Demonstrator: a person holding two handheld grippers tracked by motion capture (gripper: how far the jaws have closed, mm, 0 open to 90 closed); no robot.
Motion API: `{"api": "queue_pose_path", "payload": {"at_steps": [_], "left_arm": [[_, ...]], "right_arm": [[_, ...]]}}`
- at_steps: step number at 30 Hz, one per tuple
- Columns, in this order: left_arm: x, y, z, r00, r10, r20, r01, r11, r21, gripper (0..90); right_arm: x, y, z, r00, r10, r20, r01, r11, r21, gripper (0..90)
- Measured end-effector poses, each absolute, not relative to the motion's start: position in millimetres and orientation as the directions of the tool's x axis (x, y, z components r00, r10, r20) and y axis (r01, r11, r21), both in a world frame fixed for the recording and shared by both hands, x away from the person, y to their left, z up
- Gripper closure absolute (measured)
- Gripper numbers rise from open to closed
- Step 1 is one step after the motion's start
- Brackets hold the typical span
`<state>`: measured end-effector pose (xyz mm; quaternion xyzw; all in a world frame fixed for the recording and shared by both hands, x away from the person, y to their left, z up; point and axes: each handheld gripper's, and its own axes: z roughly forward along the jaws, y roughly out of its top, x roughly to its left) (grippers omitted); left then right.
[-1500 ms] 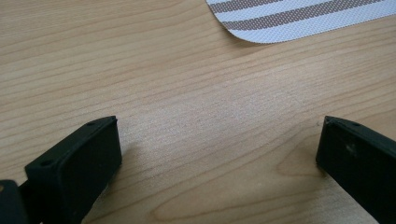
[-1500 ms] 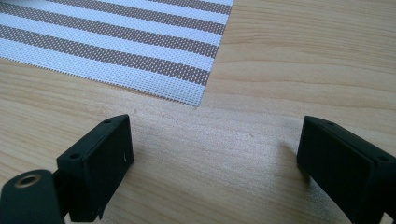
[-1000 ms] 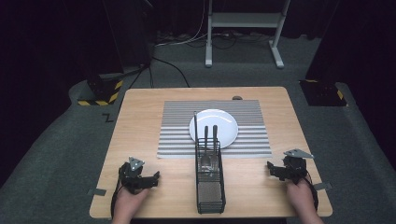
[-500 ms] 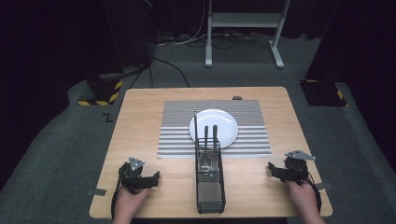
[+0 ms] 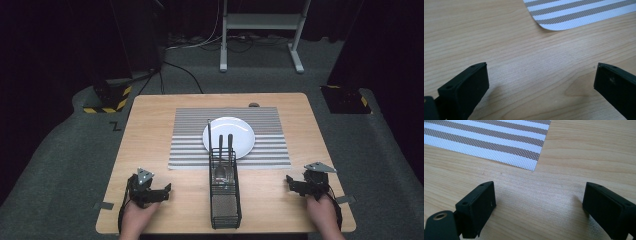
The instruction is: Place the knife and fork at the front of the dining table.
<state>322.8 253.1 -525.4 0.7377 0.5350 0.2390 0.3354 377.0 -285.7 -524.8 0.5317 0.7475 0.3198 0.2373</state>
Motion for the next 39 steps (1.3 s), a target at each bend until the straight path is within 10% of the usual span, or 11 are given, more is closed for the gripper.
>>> {"api": "queue_pose_path", "payload": {"at_steps": [39], "left_arm": [[292.3, 202.3, -461.0, 0.458, 0.885, -0.086, 0.270, -0.046, 0.962, 0.6]], "right_arm": [[376.6, -285.6, -524.8, -0.323, 0.946, -0.015, 0.643, 0.231, 0.730, 10.9]]}}
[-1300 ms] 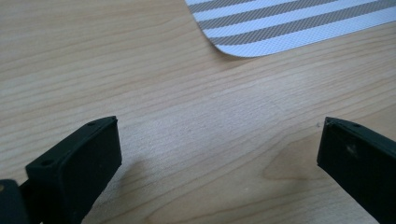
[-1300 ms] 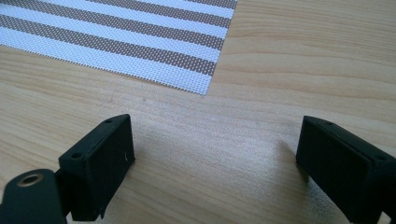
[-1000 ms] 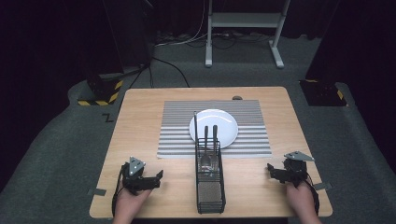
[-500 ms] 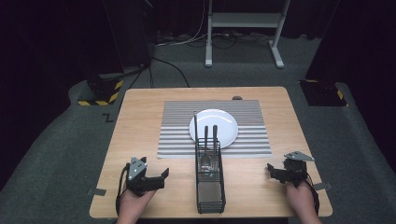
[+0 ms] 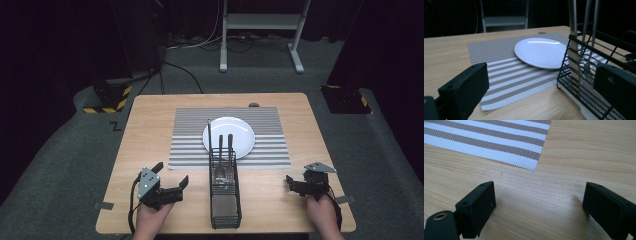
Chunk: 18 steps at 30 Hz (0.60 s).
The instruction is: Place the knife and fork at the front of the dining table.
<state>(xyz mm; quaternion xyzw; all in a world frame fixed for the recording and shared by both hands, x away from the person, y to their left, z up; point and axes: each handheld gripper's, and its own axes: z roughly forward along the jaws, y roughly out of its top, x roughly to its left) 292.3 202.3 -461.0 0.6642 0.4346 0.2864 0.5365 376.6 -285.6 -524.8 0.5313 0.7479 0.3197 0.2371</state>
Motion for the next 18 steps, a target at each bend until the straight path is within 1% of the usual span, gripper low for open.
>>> {"api": "queue_pose_path", "payload": {"at_steps": [3, 4, 5, 8, 12, 18], "left_arm": [[292.9, 195.6, -456.7, 0.459, 0.885, -0.083, 0.256, -0.042, 0.966, 0.6], [294.9, 192.7, -453.4, 0.480, 0.870, -0.117, 0.259, -0.012, 0.966, 0.6], [295.8, 190.7, -451.7, 0.491, 0.861, -0.132, 0.252, 0.005, 0.968, 0.7], [298.2, 185.9, -447.5, 0.500, 0.859, -0.111, 0.238, -0.013, 0.971, 0.7], [303.8, 177.4, -439.9, 0.528, 0.841, -0.118, 0.226, -0.005, 0.974, 0.6], [316.1, 161.9, -434.2, 0.525, 0.847, -0.090, 0.209, -0.026, 0.978, 0.5]], "right_arm": [[376.6, -285.6, -524.8, -0.323, 0.946, -0.015, 0.643, 0.231, 0.730, 11.0], [376.6, -285.6, -524.8, -0.323, 0.946, -0.015, 0.643, 0.231, 0.730, 10.9], [376.6, -285.6, -524.8, -0.323, 0.946, -0.015, 0.643, 0.231, 0.730, 10.9], [376.6, -285.6, -524.8, -0.323, 0.946, -0.015, 0.643, 0.231, 0.730, 11.0], [376.6, -285.6, -524.8, -0.323, 0.946, -0.015, 0.643, 0.231, 0.730, 11.0], [376.6, -285.6, -524.8, -0.323, 0.946, -0.015, 0.643, 0.231, 0.730, 11.0]]}}
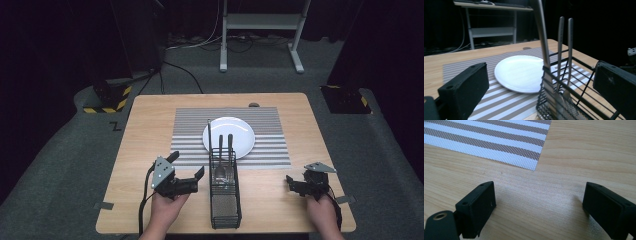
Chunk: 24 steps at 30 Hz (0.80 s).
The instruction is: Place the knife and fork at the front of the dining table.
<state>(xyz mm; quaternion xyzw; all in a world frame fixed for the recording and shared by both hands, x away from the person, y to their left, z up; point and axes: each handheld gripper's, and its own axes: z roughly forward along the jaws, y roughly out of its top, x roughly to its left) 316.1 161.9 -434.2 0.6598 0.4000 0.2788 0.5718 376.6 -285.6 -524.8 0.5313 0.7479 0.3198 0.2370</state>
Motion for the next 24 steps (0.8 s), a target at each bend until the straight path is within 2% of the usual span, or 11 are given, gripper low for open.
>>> {"api": "queue_pose_path", "payload": {"at_steps": [6, 11, 17, 18, 19, 21, 24], "left_arm": [[331.1, 147.2, -430.8, 0.496, 0.867, -0.040, 0.176, -0.055, 0.983, 2.3], [339.4, 141.6, -430.3, 0.494, 0.866, -0.074, 0.187, -0.022, 0.982, 6.8], [344.2, 134.3, -427.7, 0.475, 0.878, -0.057, 0.164, -0.025, 0.986, 22.2], [345.1, 133.0, -426.4, 0.478, 0.876, -0.056, 0.157, -0.023, 0.987, 22.2], [346.0, 131.4, -425.3, 0.484, 0.874, -0.051, 0.145, -0.023, 0.989, 30.7], [347.2, 129.8, -424.6, 0.486, 0.873, -0.050, 0.145, -0.024, 0.989, 34.2], [351.8, 123.1, -424.0, 0.476, 0.879, -0.032, 0.150, -0.045, 0.988, 48.6]], "right_arm": [[376.5, -285.5, -524.8, -0.325, 0.946, -0.015, 0.642, 0.232, 0.730, 10.9], [376.4, -285.4, -524.8, -0.327, 0.945, -0.015, 0.642, 0.233, 0.730, 11.0], [376.2, -285.4, -524.8, -0.329, 0.944, -0.014, 0.642, 0.235, 0.730, 10.9], [376.2, -285.4, -524.8, -0.329, 0.944, -0.014, 0.642, 0.235, 0.730, 10.9], [376.3, -285.4, -524.8, -0.329, 0.944, -0.014, 0.642, 0.235, 0.730, 10.9], [376.2, -285.4, -524.8, -0.329, 0.944, -0.014, 0.642, 0.235, 0.730, 10.9], [376.2, -285.4, -524.8, -0.329, 0.944, -0.014, 0.642, 0.235, 0.730, 10.9]]}}
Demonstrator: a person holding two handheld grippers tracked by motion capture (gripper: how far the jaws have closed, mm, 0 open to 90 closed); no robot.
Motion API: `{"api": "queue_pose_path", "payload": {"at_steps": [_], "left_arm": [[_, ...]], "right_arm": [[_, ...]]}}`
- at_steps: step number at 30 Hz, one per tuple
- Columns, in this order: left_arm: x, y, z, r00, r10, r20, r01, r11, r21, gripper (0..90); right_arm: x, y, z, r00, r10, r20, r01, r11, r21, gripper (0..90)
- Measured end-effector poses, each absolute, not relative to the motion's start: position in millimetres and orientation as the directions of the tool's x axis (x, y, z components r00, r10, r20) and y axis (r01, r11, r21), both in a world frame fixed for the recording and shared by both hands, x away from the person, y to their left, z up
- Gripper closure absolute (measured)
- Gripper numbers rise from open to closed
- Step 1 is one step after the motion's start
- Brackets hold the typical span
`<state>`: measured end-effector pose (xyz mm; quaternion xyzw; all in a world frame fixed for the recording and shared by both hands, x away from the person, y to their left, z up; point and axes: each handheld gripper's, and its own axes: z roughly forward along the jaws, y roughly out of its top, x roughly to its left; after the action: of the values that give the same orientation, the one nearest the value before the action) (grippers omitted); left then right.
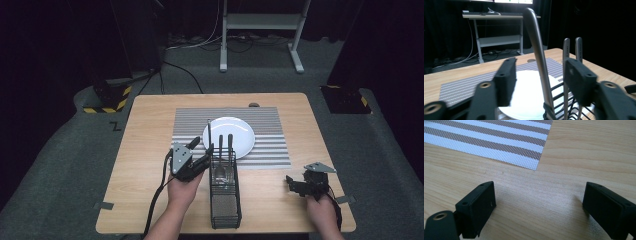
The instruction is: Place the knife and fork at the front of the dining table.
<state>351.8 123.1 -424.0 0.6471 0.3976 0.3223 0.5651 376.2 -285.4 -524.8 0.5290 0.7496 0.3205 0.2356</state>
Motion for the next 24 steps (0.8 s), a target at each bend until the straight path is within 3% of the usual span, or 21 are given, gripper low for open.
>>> {"api": "queue_pose_path", "payload": {"at_steps": [13, 24], "left_arm": [[363.6, 111.2, -426.7, 0.435, 0.899, -0.056, 0.185, -0.028, 0.982, 68.8], [363.8, 105.0, -432.2, 0.440, 0.893, -0.096, 0.209, 0.002, 0.978, 71.9]], "right_arm": [[376.2, -285.4, -524.8, -0.330, 0.944, -0.014, 0.642, 0.235, 0.730, 10.9], [375.9, -285.2, -524.8, -0.335, 0.942, -0.015, 0.641, 0.239, 0.730, 10.9]]}}
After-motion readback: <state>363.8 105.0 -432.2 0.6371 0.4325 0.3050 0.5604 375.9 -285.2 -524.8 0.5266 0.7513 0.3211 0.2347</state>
